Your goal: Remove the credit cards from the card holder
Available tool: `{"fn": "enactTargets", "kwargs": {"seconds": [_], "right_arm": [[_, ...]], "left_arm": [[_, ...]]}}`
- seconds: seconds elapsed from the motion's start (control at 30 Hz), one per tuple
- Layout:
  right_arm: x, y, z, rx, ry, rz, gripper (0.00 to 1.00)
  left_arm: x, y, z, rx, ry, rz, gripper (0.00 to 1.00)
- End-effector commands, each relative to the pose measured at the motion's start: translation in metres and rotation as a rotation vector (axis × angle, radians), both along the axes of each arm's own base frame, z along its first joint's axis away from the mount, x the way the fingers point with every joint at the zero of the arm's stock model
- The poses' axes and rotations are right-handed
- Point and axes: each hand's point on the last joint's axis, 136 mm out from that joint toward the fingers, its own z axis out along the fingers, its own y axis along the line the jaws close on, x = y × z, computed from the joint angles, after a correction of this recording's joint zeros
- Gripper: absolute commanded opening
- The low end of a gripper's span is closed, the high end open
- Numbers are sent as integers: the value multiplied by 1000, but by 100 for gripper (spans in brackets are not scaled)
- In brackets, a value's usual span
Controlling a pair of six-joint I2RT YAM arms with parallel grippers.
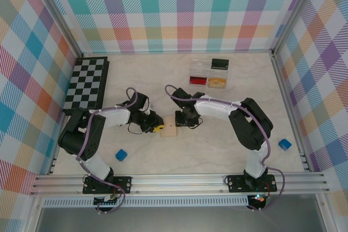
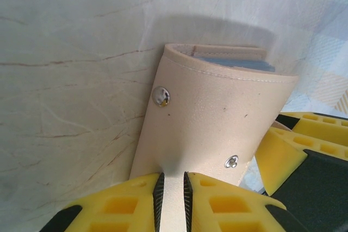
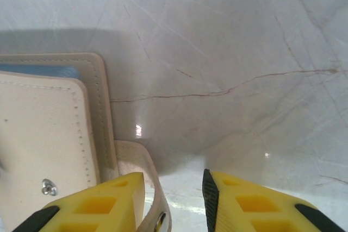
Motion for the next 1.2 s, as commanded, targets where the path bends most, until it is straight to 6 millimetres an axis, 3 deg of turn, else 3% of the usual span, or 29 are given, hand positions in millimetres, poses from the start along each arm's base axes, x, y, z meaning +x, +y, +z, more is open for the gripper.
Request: {"fn": "enactTargets", "kwargs": {"seconds": [0.0, 0.13, 0.53, 0.67, 0.9, 1.03, 1.17], "right_arm": [[4, -13, 1, -73, -4, -41, 34], [5, -16, 4, -85, -16, -42, 31], [6, 7, 20, 33, -26, 17, 10], [9, 1, 39, 30, -83, 33, 8], [12, -13, 98, 41, -228, 98, 6], [9, -9, 123, 86, -266, 150, 6], [7, 3, 130, 145, -257, 181, 6]], "left_arm": [[-7, 10, -15, 92, 35, 1, 21], [-7, 10, -14, 96, 34, 0, 21], [-5, 13, 0, 113, 15, 12, 24], [2, 22, 20, 162, -41, 34, 40], [13, 32, 58, 211, -139, 57, 68], [14, 34, 67, 213, -165, 74, 81], [15, 37, 66, 226, -180, 86, 92]]}}
